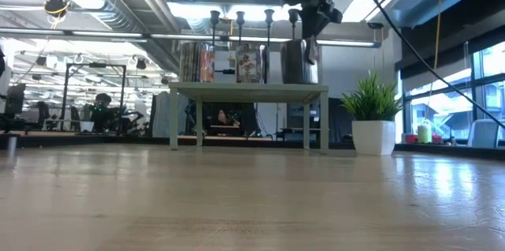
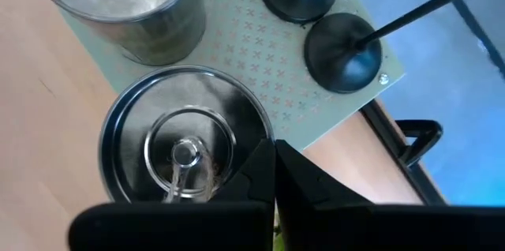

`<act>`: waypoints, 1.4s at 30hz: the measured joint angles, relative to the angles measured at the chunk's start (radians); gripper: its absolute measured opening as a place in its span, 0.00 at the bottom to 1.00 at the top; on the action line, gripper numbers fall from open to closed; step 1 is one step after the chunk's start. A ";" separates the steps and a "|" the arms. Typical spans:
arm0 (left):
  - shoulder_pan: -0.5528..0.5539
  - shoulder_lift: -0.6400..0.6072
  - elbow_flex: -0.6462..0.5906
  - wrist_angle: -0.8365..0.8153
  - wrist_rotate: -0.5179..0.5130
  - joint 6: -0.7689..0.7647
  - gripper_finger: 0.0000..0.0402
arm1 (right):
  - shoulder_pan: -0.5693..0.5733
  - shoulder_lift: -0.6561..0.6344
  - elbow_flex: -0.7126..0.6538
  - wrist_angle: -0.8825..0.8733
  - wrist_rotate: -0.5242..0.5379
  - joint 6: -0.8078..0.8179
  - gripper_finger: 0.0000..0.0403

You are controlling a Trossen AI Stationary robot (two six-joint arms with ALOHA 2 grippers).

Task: Pick & Place candle stick holders
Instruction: Put the candle on the shelf aligned with the other candles

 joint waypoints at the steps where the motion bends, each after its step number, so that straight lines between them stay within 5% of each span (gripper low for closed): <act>1: 0.000 0.000 0.000 0.000 0.000 0.000 0.15 | 0.000 0.000 0.000 -0.001 0.009 -0.004 0.01; 42: 0.000 0.000 0.000 0.001 0.004 0.000 0.15 | -0.004 0.000 -0.001 0.004 0.008 -0.071 0.01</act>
